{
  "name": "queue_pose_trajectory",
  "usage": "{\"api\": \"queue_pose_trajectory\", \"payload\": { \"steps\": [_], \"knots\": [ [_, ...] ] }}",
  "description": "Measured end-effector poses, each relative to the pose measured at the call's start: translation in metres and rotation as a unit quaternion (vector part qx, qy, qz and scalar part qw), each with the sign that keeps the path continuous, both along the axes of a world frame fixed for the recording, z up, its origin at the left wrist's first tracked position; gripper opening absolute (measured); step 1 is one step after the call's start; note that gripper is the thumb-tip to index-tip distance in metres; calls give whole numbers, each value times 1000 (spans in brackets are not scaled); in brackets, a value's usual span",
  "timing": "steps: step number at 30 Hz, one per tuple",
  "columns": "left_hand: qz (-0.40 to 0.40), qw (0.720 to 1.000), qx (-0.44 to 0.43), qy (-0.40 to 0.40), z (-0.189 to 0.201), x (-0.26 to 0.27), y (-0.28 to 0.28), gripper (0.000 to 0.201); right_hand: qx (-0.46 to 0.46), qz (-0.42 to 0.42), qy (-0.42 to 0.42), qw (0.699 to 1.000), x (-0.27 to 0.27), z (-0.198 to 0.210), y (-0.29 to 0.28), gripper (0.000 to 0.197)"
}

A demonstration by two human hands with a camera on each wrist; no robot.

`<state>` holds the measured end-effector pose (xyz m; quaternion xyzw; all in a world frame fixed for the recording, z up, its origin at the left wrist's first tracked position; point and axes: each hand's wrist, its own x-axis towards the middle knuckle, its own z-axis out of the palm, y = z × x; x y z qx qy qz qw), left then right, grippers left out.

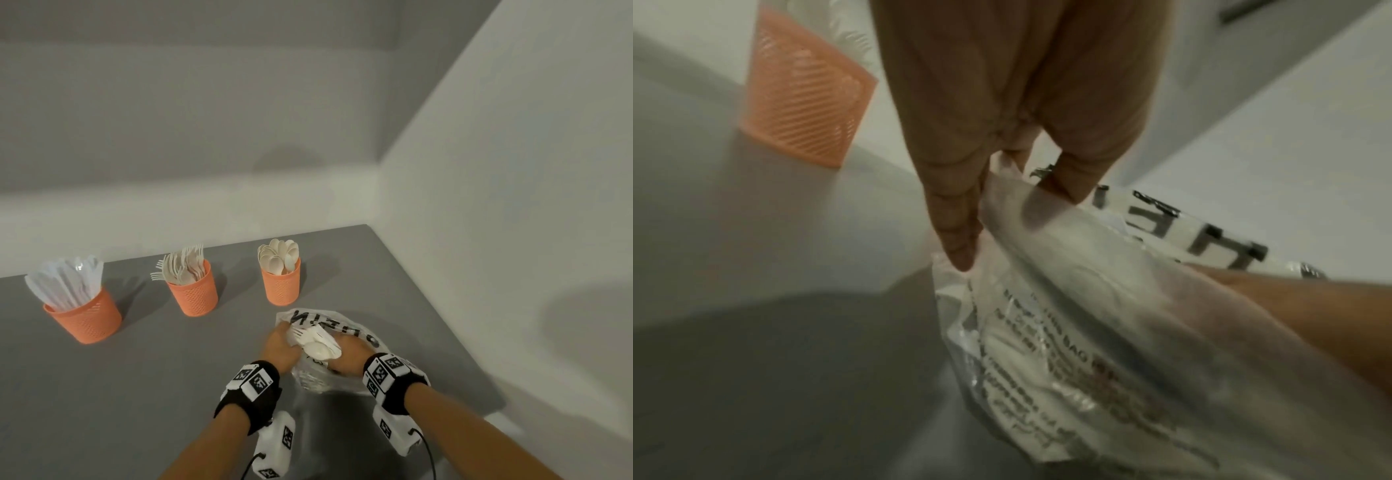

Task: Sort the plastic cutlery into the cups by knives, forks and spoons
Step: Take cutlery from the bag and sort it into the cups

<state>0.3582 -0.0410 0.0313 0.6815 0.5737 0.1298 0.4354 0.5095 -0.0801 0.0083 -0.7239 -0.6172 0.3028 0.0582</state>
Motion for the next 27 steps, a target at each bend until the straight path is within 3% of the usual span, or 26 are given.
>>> {"api": "queue_pose_trajectory", "payload": {
  "steps": [2,6,14,19,22,25,27],
  "knots": [
    [7,999,-7,-40,-1,1,0,53,-6,2,-15,1000,-3,-3,0,22],
    [2,996,-22,-83,-2,2,-2,55,12,4,-3,1000,-8,-15,10,27],
    [1,999,47,19,7,2,8,53,98,10,39,994,-4,-3,1,37],
    [1,999,52,15,15,14,9,50,155,-29,116,981,9,8,-9,40],
    [-2,999,24,-34,19,25,5,51,168,-76,184,966,14,11,-12,40],
    [-13,997,-10,-72,24,35,2,50,186,-128,238,945,18,17,-7,14],
    [-14,993,-44,-110,26,37,0,44,225,-175,288,914,18,26,-1,10]
  ]
}}
